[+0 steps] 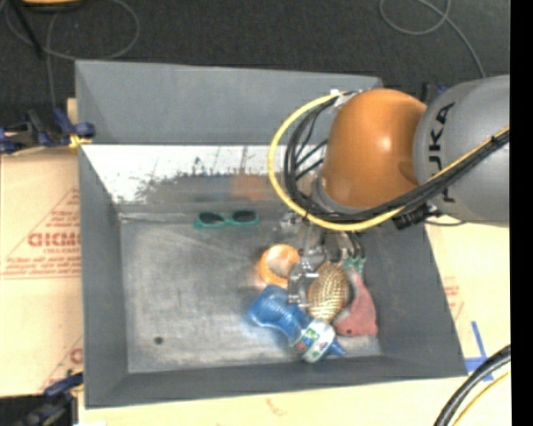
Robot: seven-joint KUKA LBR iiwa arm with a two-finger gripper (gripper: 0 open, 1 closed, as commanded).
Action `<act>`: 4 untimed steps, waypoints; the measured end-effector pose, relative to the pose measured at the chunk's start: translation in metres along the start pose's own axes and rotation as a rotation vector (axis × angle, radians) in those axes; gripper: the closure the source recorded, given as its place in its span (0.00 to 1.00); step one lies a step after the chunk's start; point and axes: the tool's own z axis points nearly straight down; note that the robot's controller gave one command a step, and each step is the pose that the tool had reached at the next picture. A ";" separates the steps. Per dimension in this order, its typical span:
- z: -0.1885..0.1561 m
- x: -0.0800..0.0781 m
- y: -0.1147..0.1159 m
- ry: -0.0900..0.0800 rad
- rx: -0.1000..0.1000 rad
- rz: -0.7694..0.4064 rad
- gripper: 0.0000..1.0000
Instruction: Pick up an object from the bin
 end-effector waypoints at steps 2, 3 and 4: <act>0.115 -0.064 -0.024 -0.020 -0.008 0.090 1.00; 0.115 -0.064 -0.024 -0.020 -0.008 0.090 1.00; 0.077 -0.043 -0.043 0.004 -0.002 0.125 1.00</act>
Offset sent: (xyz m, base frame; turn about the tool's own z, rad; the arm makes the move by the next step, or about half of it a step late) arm 0.0561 -0.0259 -0.1269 0.0917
